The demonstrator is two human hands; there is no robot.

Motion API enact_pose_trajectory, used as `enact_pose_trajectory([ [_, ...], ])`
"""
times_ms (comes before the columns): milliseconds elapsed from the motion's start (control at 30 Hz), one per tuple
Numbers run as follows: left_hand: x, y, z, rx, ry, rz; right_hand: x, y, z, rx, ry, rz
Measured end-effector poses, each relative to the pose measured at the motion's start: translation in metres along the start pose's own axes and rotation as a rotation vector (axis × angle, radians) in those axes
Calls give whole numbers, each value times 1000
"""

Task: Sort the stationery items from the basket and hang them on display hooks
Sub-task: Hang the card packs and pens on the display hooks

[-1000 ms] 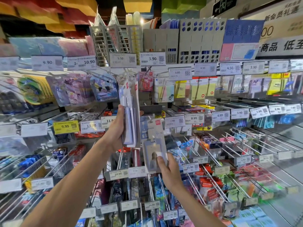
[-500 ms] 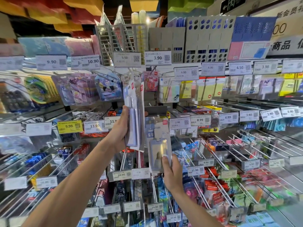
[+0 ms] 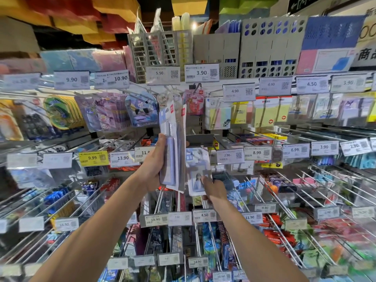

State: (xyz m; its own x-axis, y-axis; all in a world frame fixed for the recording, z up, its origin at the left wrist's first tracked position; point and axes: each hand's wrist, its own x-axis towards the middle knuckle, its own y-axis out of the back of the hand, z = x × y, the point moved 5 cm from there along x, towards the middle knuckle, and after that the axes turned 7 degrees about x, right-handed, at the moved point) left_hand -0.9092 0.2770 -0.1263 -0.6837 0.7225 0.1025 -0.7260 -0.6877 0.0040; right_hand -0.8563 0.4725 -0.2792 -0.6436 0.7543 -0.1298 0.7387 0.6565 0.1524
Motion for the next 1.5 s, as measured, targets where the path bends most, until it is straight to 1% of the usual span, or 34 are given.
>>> enact_pose_trajectory([
  [133, 1, 3, -2, 28, 8, 22, 10, 5, 9, 20, -41, 17],
  [167, 2, 4, -2, 29, 9, 29, 8, 9, 12, -13, -47, 35],
  [267, 3, 2, -2, 26, -5, 21, -6, 18, 10, -264, 7, 97],
  [300, 2, 1, -2, 24, -9, 20, -16, 20, 4, -292, 81, 127],
  [333, 2, 1, -2, 19, -10, 21, -28, 21, -7, -248, 207, 151],
  [367, 3, 1, -3, 15, -10, 24, -42, 20, -19, -137, 356, 149],
  [433, 3, 0, -4, 12, -13, 31, -78, 19, -46, 135, 611, 86],
  [467, 2, 0, -4, 11, -16, 36, -93, 19, -60, 231, 707, 58],
  [533, 1, -2, -4, 3, -28, 47, -124, 19, -89, 332, 882, 15],
  [600, 0, -4, -3, -22, -38, 52, -143, 16, -111, 322, 972, -29],
  [667, -1, -7, -2, -22, -60, 50, -153, 8, -123, 142, 985, -20],
  [733, -3, -9, 0, -31, -73, 82, -157, 3, -125, -79, 970, 61],
  [800, -5, -12, 1, -30, -75, 94, -159, 2, -125, -147, 945, 98],
  [933, -8, -16, 4, -20, -78, 34, -158, 4, -120, -75, 922, 30],
  [1033, -5, -9, 2, -80, 15, 49, -161, 6, -118, -31, 960, 18],
  [1100, -2, -5, 0, -67, 69, 78, -161, 12, -115, 42, 972, 19],
  [1200, 0, -5, -1, -45, 84, 158, -157, 22, -106, 228, 919, -6],
  [1267, 0, -6, 0, -94, 89, 234, -154, 32, -94, 390, 884, 0],
  [1333, 0, -7, -1, -138, 101, 268, -154, 42, -76, 505, 873, 3],
  [1400, 1, -7, -4, -176, 121, 229, -155, 48, -50, 493, 877, 6],
  [1500, 1, -3, -7, -236, 141, 149, -155, 50, -7, 345, 866, -9],
])
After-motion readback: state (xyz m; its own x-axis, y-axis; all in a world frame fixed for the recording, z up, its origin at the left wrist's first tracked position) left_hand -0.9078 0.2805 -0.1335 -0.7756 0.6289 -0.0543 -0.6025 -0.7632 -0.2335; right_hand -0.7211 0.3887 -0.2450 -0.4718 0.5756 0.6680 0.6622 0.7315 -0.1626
